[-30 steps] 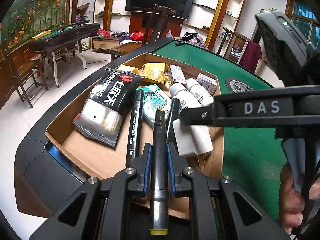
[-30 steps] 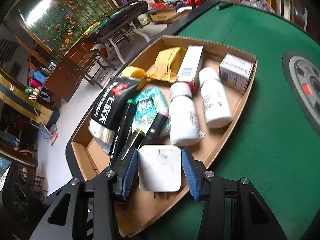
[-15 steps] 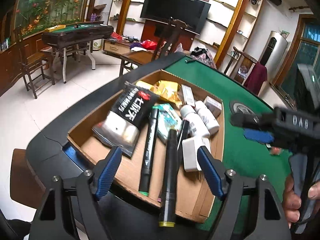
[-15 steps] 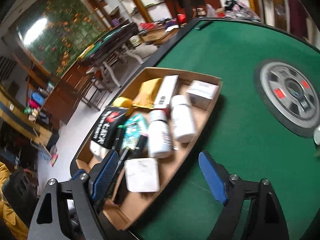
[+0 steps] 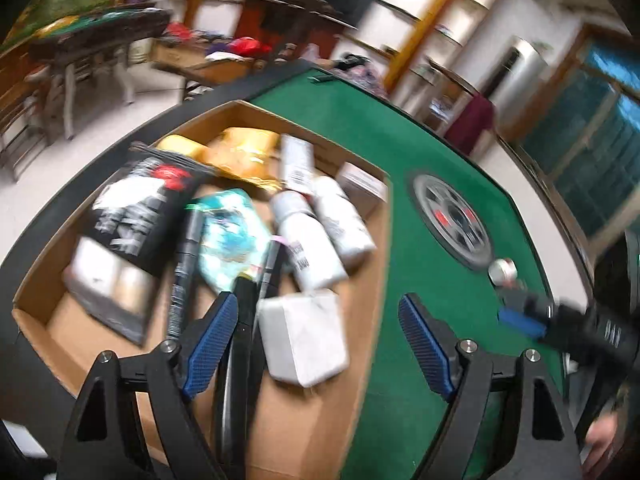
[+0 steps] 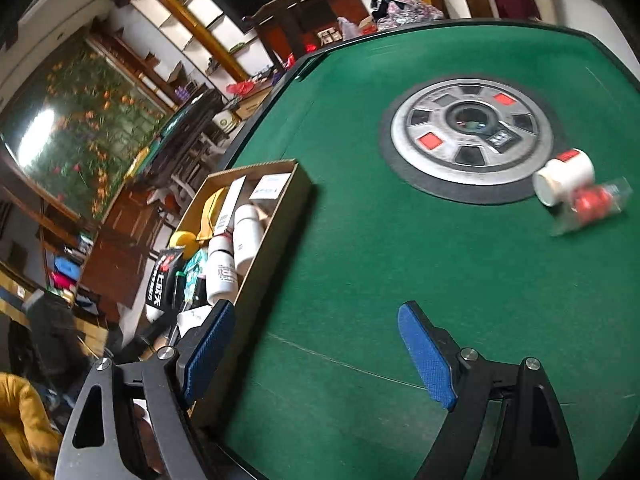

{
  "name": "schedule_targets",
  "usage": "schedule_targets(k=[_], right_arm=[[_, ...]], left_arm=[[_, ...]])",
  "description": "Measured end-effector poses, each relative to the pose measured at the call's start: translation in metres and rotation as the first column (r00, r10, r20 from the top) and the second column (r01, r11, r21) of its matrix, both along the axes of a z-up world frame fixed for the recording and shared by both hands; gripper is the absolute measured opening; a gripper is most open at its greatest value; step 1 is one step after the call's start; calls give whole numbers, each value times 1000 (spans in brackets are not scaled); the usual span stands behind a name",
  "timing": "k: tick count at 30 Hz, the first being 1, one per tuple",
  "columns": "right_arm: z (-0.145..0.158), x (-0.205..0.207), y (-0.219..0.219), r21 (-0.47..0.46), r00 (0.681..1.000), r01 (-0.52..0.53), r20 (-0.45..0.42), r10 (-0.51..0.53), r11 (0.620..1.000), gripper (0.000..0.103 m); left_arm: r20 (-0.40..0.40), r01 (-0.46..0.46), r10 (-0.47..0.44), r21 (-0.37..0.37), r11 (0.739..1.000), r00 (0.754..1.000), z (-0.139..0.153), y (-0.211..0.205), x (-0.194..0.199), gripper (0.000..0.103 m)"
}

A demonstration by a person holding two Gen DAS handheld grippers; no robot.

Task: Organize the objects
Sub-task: 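Withdraw both open tools from the tray toward the red-capped item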

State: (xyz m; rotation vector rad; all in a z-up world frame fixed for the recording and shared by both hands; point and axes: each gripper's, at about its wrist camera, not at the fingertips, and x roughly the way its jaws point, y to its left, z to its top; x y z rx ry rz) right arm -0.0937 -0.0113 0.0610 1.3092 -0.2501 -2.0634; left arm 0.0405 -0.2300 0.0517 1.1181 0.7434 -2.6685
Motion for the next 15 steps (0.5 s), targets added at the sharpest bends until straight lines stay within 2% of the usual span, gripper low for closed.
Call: schedule_targets(k=[1, 2, 4, 5, 7, 10, 12, 13, 14, 15], right_arm=[[0, -1, 6, -3, 1000, 5, -2, -5, 1000, 89], [0, -1, 11, -4, 1000, 8, -2, -8, 1000, 89], [-1, -3, 20, -10, 1000, 11, 4, -11, 1000, 89], [0, -4, 26, -13, 1000, 14, 5, -14, 1000, 89], [4, -5, 37, -9, 1000, 28, -14, -28, 1000, 89], [11, -6, 54, 14, 996, 64, -70, -63, 998, 91], [11, -9, 66, 24, 991, 94, -95, -91, 995, 93], [9, -11, 72, 26, 990, 108, -95, -105, 994, 93], [6, -13, 76, 27, 989, 116, -91, -113, 993, 93], [1, -16, 80, 25, 989, 126, -79, -123, 992, 93]], left_arm=[[-13, 35, -34, 18, 999, 999, 2, 6, 1, 81], [-47, 83, -79, 73, 994, 996, 6, 10, 5, 81], [-95, 94, -83, 116, 989, 992, 15, 7, 13, 82], [-111, 78, -65, 112, 991, 992, 22, 4, 18, 83], [-109, 12, -6, 58, 998, 994, 35, -4, 29, 88], [-26, -98, 96, -55, 994, 995, 43, -16, 43, 90], [3, -87, 87, -35, 996, 996, 37, -19, 51, 90], [34, -70, 72, -53, 996, 997, 33, -13, 54, 90], [53, -62, 67, -88, 994, 996, 30, -8, 55, 83], [93, -47, 66, -191, 980, 993, 26, 5, 55, 73]])
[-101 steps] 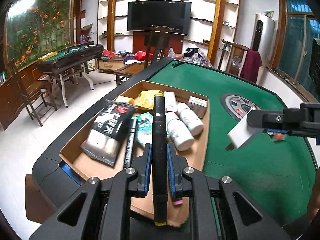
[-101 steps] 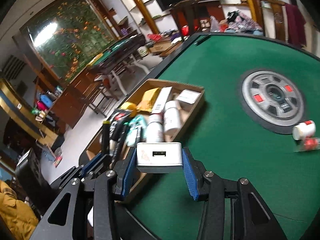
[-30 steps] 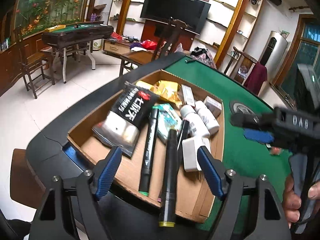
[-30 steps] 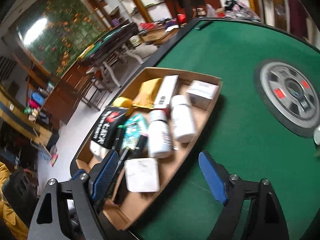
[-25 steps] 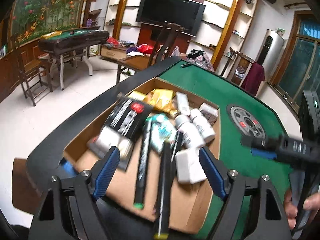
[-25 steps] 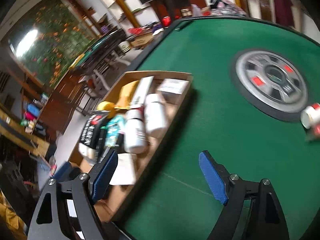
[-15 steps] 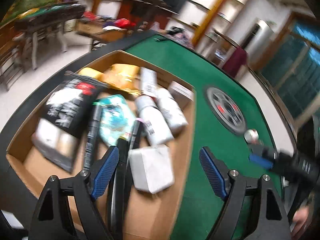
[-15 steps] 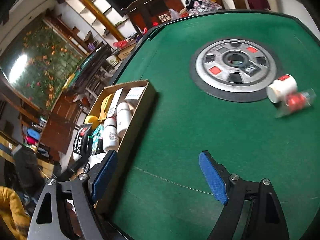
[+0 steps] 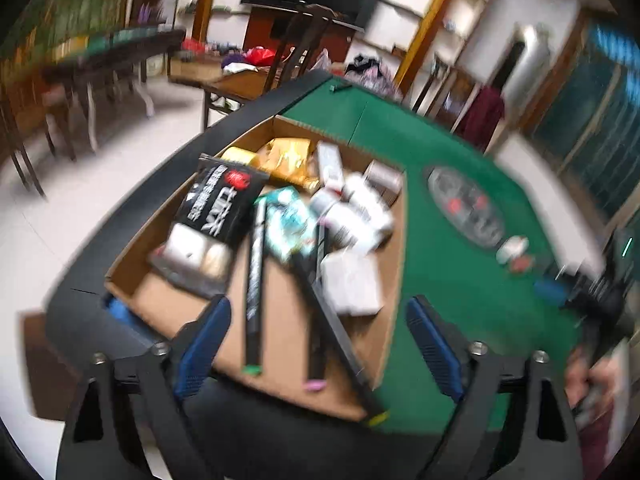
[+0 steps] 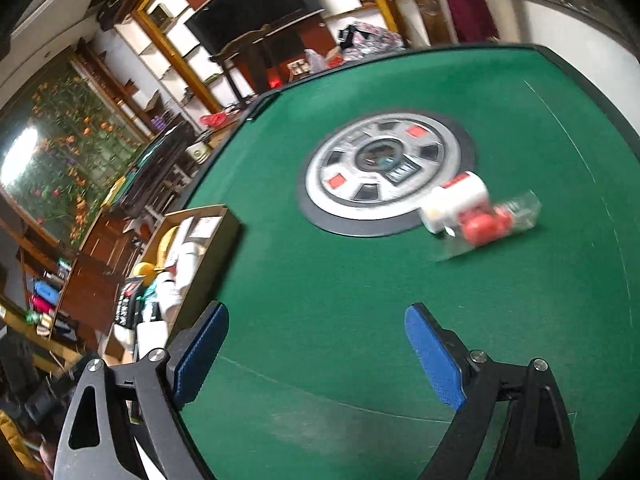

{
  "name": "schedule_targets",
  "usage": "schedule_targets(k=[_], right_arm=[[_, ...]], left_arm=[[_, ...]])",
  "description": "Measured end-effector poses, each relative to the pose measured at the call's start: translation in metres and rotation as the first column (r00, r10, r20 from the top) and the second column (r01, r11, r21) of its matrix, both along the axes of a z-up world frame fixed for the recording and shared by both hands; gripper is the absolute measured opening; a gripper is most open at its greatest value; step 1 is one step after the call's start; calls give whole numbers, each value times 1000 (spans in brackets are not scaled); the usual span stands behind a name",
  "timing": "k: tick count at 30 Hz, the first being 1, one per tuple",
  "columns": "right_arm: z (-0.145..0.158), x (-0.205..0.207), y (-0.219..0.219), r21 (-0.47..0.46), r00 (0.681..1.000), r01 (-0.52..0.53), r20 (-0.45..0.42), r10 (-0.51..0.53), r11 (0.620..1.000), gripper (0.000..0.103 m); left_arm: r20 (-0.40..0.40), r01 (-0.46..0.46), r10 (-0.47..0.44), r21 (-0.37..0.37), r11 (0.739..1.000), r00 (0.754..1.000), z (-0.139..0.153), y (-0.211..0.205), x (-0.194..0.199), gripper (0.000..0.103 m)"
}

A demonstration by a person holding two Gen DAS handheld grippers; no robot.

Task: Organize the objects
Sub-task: 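Withdraw both open tools from the tray toward the red-capped item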

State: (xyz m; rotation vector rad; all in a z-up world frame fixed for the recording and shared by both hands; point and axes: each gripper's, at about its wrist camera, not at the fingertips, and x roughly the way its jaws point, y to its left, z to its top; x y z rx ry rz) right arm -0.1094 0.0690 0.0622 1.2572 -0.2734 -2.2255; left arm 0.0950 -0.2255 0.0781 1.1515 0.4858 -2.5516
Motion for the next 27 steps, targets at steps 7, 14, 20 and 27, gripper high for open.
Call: schedule_targets(k=[7, 14, 20, 27], right_arm=[[-24, -10, 17, -29, 996, 43, 78, -41, 999, 93], [-23, -9, 27, -29, 996, 54, 67, -52, 998, 93], [-24, -11, 26, -30, 997, 56, 63, -54, 998, 93], [-24, -8, 22, -5, 997, 54, 48, -54, 999, 93]], left_arm=[[113, 46, -35, -95, 994, 993, -16, 21, -18, 18], [67, 4, -5, 7, 1000, 998, -7, 7, -22, 30], [147, 45, -35, -68, 997, 989, -20, 26, -27, 68], [125, 66, -58, -60, 996, 990, -25, 15, -32, 14]])
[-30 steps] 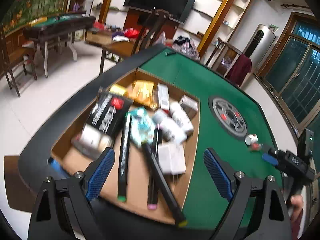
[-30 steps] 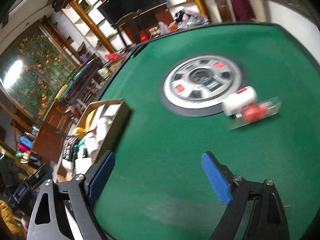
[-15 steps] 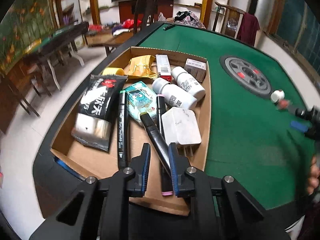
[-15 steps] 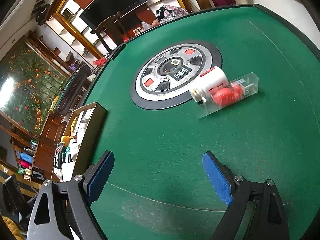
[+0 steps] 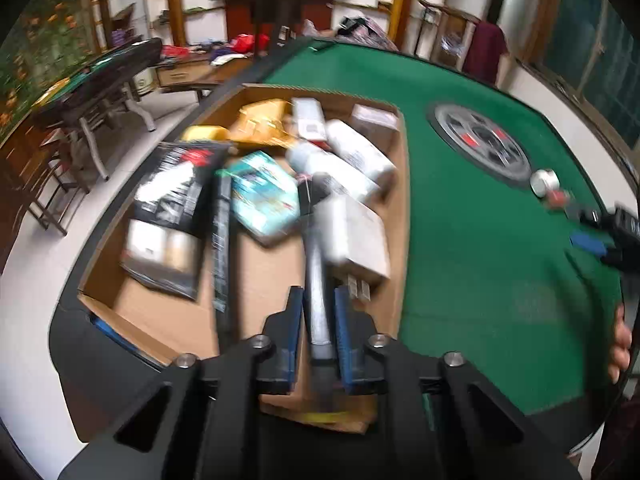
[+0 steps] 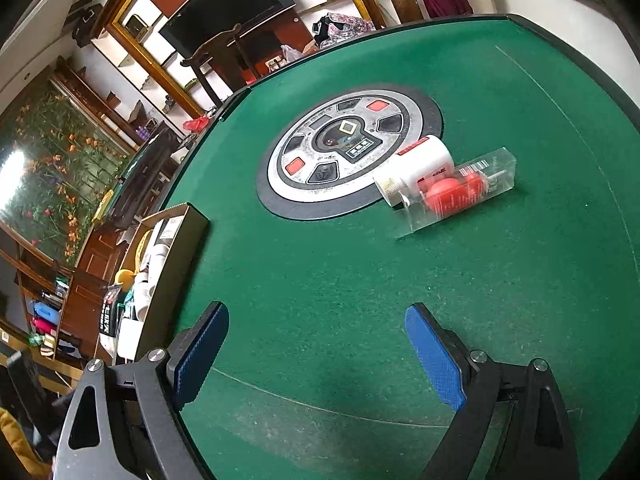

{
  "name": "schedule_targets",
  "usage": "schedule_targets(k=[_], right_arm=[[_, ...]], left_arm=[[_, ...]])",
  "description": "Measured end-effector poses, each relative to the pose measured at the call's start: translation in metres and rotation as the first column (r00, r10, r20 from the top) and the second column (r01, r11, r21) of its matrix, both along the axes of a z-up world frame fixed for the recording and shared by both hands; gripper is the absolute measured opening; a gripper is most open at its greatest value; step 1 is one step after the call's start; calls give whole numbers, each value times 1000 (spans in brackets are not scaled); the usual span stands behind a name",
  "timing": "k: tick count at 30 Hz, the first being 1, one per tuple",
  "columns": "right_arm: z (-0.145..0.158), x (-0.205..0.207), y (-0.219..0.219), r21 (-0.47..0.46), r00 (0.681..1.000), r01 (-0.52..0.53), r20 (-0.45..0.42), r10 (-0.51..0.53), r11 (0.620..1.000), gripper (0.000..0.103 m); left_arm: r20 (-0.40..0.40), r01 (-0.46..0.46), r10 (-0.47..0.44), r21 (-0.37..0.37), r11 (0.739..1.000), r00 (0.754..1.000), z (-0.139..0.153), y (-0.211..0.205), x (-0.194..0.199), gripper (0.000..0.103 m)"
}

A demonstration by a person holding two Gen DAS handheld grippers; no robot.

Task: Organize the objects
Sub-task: 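Withdraw both open tools from the tray toward the red-capped item, then move left tool to the white bottle while right tool approaches the clear candle packet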

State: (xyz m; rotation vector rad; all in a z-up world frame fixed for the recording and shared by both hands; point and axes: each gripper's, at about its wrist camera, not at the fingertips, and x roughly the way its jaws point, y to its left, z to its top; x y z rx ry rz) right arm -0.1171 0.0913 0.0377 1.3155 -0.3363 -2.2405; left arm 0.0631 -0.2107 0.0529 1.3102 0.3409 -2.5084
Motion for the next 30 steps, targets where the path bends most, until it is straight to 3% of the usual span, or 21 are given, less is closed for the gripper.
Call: schedule_targets(k=[6, 7, 8, 10, 12, 14, 15, 17, 18, 19, 21, 22, 23, 25, 30], right_arm=[[11, -12, 8, 15, 1000, 19, 8, -19, 1000, 93], [17, -14, 11, 17, 1000, 22, -5, -22, 1000, 93], [24, -15, 14, 26, 999, 28, -27, -28, 999, 93], [44, -20, 22, 67, 995, 53, -93, -47, 996, 93], [68, -22, 31, 107, 980, 83, -191, -62, 991, 94], [93, -16, 40, 123, 941, 121, -330, -74, 985, 98], [108, -6, 48, 99, 890, 163, -445, -103, 982, 103], [113, 8, 66, -32, 818, 153, -556, -145, 988, 103], [109, 6, 73, -80, 817, 140, -554, -161, 987, 103], [99, -5, 79, -96, 845, 149, -504, -177, 984, 103], [67, -46, 82, -4, 935, 208, -293, -200, 978, 103], [50, -63, 84, 4, 955, 209, -216, -203, 978, 103], [32, -78, 87, 4, 962, 219, -170, -215, 976, 103], [14, -91, 85, 83, 960, 241, -163, -226, 967, 103], [-11, -109, 73, 222, 966, 236, -155, -205, 946, 102]], left_arm=[[37, -53, 54, -12, 999, 998, -5, -24, -16, 18], [23, -52, 52, 11, 999, 998, -1, -25, -15, 32], [1, -48, 48, 25, 999, 999, 3, -24, -14, 53], [-75, -53, 53, 7, 999, 996, 24, -18, -7, 75], [-145, -37, 33, -23, 999, 989, 42, -8, -3, 81], [-228, 6, -13, -33, 999, 973, 62, 6, -1, 97], [-265, 28, -32, -20, 999, 964, 69, 13, -1, 102], [-329, 119, -89, 72, 990, 940, 74, 27, -7, 103], [-324, 157, -113, 114, 981, 939, 73, 33, -14, 103], [-298, 180, -133, 136, 974, 945, 70, 41, -23, 103], [-244, 189, -163, 86, 978, 956, 64, 64, -43, 103], [-230, 195, -179, 52, 979, 957, 62, 74, -50, 103], [-211, 209, -202, 9, 978, 956, 61, 88, -60, 103], [-191, 238, -243, -47, 970, 951, 62, 109, -76, 103], [-175, 283, -294, -89, 955, 940, 59, 135, -106, 103]])
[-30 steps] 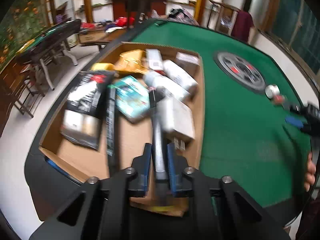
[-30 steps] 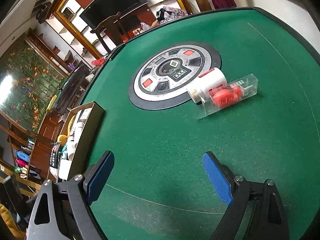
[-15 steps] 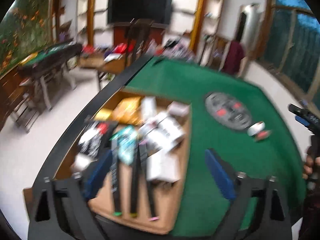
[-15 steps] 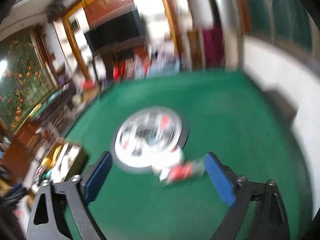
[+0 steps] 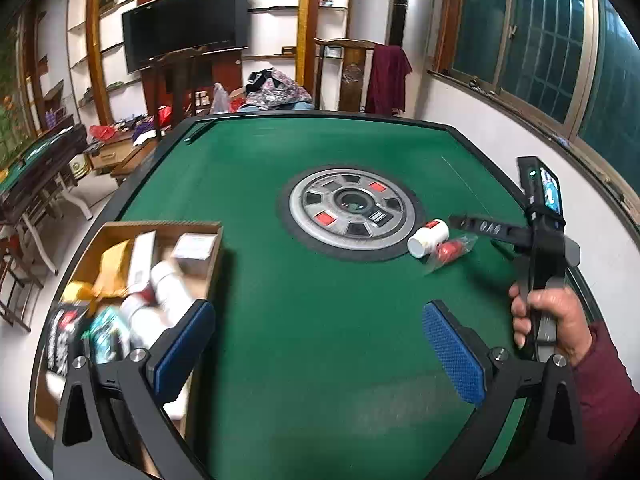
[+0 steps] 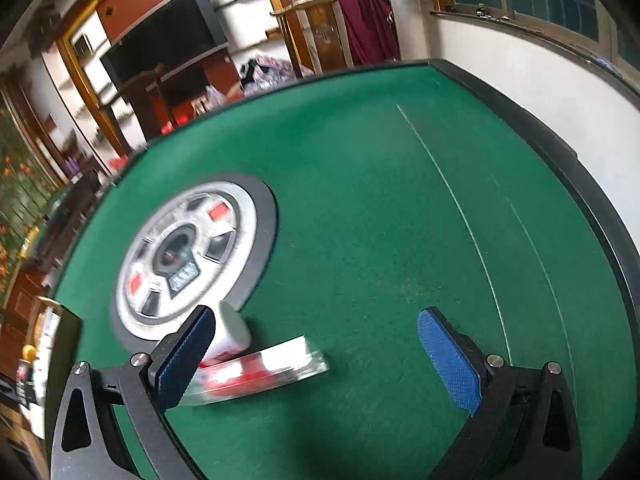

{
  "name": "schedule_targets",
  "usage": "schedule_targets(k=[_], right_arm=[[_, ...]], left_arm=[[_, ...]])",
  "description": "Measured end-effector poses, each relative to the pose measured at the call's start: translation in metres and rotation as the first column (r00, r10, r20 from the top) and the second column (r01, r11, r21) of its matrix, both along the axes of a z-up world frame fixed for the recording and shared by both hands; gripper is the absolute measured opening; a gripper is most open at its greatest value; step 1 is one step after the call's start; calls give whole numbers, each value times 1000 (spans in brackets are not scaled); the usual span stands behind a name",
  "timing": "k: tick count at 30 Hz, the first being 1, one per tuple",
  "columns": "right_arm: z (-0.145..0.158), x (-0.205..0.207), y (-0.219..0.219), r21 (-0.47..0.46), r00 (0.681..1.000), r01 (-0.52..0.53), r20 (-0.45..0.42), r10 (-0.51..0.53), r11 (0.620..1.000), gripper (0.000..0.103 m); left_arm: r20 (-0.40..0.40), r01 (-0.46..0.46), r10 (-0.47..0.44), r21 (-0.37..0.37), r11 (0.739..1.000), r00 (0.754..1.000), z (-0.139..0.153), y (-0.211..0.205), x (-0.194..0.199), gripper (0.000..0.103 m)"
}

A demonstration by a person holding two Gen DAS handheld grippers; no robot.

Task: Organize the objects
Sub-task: 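Move left tool to the white bottle while right tool approaches the clear candle packet, then grasp the white red-labelled bottle with the left tool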

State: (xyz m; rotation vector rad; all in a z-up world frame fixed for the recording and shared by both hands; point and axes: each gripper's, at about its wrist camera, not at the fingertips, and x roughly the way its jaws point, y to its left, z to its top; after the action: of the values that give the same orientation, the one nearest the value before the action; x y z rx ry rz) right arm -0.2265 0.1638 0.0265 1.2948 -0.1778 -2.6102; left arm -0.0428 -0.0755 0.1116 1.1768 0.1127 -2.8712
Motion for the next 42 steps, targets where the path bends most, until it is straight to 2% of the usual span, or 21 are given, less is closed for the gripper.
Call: schedule_targets(k=[2, 3, 5, 6, 7, 8, 10, 12, 14, 16, 19, 25, 27, 28, 29, 31, 37, 42], right_arm=[[-4, -2, -2, 72, 1000, -8, 4, 8, 997, 102], [-8, -2, -6, 136, 999, -26, 27, 23, 990, 102], [-16, 6, -13, 243, 995, -82, 67, 68, 967, 102], [-13, 15, -16, 290, 994, -109, 53, 97, 951, 102], [-12, 18, -16, 303, 992, -120, 61, 107, 945, 102], [-11, 20, -13, 298, 991, -128, 69, 112, 946, 102], [-8, 16, 3, 220, 993, -99, 88, 81, 971, 102], [-4, 8, 28, 71, 993, -35, 111, 26, 997, 102], [-2, 3, 52, -17, 991, 46, 125, -43, 999, 102], [-2, -1, 72, -44, 984, 127, 134, -121, 991, 102], [-1, 1, 87, -89, 977, 177, 134, -165, 980, 102], [1, -6, 74, -46, 977, 184, 116, -177, 982, 103], [2, -5, 75, -40, 977, 186, 114, -180, 982, 103], [1, -4, 75, -43, 977, 188, 113, -182, 981, 103], [0, -4, 74, -49, 976, 190, 113, -184, 981, 103], [1, -3, 76, -58, 976, 196, 111, -189, 979, 103], [0, -3, 72, -50, 976, 199, 102, -194, 979, 103], [-1, -4, 69, -52, 978, 191, 95, -185, 980, 103]], left_arm=[[13, 9, -9, 1, 1000, 1000, -6, 7, -19, 103], [21, 18, -18, 6, 1000, 1000, -10, 12, -31, 103], [40, 35, -35, 2, 999, 999, -18, 20, -52, 103], [53, 44, -44, -6, 999, 998, -23, 25, -61, 103], [69, 62, -60, -17, 998, 996, -29, 33, -72, 103], [81, 76, -74, -27, 997, 994, -35, 38, -80, 103], [111, 100, -95, -45, 994, 989, -46, 52, -100, 103], [124, 111, -106, -33, 993, 987, -54, 60, -116, 103], [134, 105, -104, -7, 994, 986, -61, 70, -135, 103], [136, 88, -92, 35, 995, 986, -67, 77, -150, 103], [153, 55, -67, 77, 995, 986, -79, 85, -169, 103], [169, 68, -65, -12, 998, 983, -100, 106, -185, 102], [162, 83, -77, -34, 996, 984, -103, 110, -186, 85], [171, 94, -86, -39, 995, 982, -105, 112, -186, 66], [187, 100, -90, -44, 994, 978, -108, 113, -187, 52], [175, 106, -94, -59, 993, 980, -106, 111, -184, 33], [171, 82, -76, -33, 996, 982, -102, 99, -170, 33], [135, 48, -45, -18, 999, 990, -78, 83, -142, 33]])
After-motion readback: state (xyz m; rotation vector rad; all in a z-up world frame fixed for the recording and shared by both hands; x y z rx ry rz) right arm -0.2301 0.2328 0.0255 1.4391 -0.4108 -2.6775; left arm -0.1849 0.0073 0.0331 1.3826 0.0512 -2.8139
